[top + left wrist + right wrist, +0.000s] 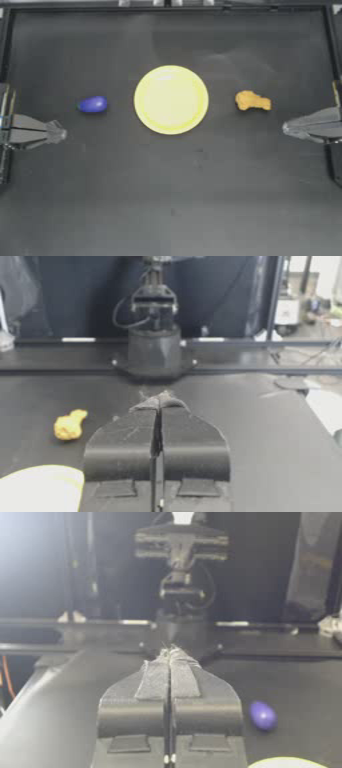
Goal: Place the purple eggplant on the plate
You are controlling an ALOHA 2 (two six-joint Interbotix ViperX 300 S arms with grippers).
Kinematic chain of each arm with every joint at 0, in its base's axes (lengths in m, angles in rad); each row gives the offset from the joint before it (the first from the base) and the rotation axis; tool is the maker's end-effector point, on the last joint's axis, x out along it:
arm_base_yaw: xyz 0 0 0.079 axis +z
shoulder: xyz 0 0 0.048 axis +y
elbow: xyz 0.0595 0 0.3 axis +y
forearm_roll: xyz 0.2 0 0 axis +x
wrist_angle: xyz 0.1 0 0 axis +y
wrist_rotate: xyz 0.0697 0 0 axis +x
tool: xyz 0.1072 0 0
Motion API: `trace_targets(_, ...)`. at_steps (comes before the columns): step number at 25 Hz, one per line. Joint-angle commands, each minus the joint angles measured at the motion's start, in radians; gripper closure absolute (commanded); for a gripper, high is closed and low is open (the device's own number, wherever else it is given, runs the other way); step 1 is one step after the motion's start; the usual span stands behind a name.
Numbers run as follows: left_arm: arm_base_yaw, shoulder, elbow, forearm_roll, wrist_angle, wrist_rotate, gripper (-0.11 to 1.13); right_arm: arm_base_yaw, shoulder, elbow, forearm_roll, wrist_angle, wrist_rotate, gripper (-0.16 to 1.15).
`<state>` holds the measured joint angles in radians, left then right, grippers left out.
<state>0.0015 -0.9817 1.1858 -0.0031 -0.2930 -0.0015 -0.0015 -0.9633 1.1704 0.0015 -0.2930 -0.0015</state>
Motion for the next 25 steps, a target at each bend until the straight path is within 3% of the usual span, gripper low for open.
trace_targets(1,-0.002,0.017,-0.008,0.002,-0.006,0.009,0.98,-0.003,0.000,0.011,0.003,-0.008,0.003,0.97)
trace_targets(5,-0.002,0.015,-0.008,0.002,-0.006,0.011,0.96,-0.008,0.000,0.018,0.002,-0.006,-0.002,0.89)
trace_targets(9,0.005,0.015,-0.011,-0.002,-0.006,0.009,0.84,-0.015,0.000,0.014,-0.006,-0.006,-0.006,0.82)
trace_targets(12,0.006,0.015,-0.014,0.000,-0.005,0.009,0.51,-0.018,0.000,0.012,-0.025,-0.006,-0.009,0.58)
trace_targets(15,0.005,0.015,-0.015,0.000,0.009,0.009,0.05,-0.020,0.000,0.009,-0.046,-0.006,-0.006,0.17)
trace_targets(16,0.005,0.015,-0.018,0.000,0.020,0.009,-0.05,-0.020,0.000,0.008,-0.044,-0.006,-0.006,0.02)
trace_targets(17,0.005,0.015,-0.021,0.000,0.034,0.009,-0.09,-0.020,0.000,0.006,-0.043,-0.005,-0.006,-0.09)
trace_targets(18,0.006,0.015,-0.025,0.002,0.055,0.009,-0.05,-0.020,0.000,0.005,-0.046,-0.005,-0.006,-0.11)
trace_targets(21,0.015,0.015,-0.041,0.000,0.123,0.009,0.05,-0.020,0.000,0.003,-0.046,-0.003,-0.006,0.00)
trace_targets(25,0.066,0.015,-0.075,0.002,0.249,0.009,-0.01,-0.020,0.000,0.003,-0.041,0.009,-0.006,-0.01)
